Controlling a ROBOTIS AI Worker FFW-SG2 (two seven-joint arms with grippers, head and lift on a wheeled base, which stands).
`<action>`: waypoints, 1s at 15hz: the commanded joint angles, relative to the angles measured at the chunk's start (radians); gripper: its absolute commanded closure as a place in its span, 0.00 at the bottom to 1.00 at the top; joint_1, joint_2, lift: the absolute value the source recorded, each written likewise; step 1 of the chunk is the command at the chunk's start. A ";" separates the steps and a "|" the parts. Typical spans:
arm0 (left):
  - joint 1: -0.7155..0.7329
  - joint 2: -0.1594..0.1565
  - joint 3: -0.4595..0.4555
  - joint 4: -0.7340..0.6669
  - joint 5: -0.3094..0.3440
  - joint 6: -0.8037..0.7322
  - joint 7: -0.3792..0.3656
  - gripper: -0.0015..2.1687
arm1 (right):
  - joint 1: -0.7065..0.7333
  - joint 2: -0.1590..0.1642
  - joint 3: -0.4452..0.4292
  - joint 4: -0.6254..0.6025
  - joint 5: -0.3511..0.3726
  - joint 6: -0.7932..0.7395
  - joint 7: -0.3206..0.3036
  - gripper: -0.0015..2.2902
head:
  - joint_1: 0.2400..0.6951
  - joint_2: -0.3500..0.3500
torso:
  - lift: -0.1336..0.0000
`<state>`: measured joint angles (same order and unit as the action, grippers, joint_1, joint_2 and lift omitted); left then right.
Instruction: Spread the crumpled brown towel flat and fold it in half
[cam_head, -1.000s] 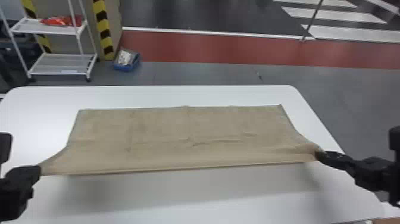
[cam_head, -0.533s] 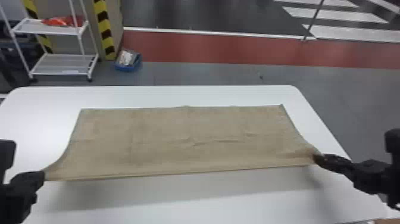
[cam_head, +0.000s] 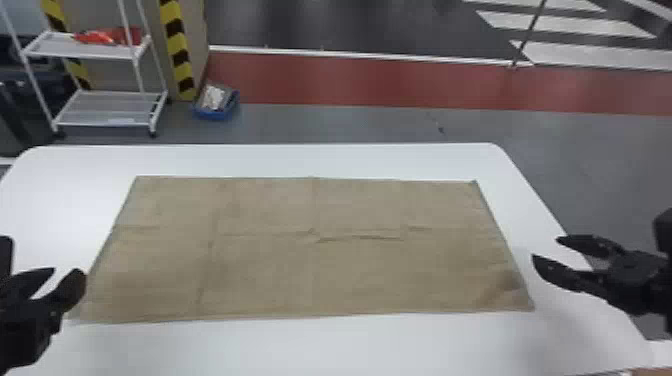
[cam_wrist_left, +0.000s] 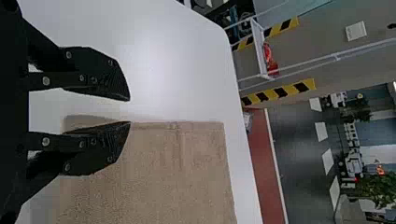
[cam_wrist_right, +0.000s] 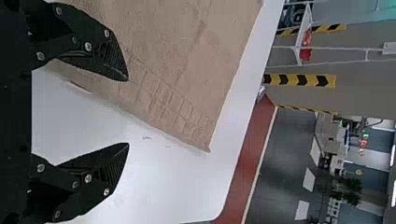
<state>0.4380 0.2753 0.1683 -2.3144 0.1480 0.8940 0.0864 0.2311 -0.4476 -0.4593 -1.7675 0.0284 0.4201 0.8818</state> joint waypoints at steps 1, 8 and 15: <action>0.027 0.001 0.014 0.035 -0.005 -0.094 -0.013 0.20 | 0.007 -0.003 -0.013 0.042 0.047 -0.252 0.037 0.12 | 1.00 0.32 | 0.07; 0.091 0.007 0.131 0.233 -0.010 -0.542 -0.205 0.21 | -0.004 -0.040 -0.019 0.180 0.113 -0.574 0.181 0.13 | 1.00 0.42 | 0.07; 0.171 -0.013 0.287 0.244 0.170 -0.508 -0.625 0.28 | -0.036 -0.039 0.001 0.217 0.130 -0.571 0.181 0.13 | 1.00 0.39 | 0.07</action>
<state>0.6076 0.2638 0.4458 -2.0896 0.3164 0.3847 -0.5259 0.2006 -0.4888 -0.4684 -1.5529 0.1565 -0.1512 1.0630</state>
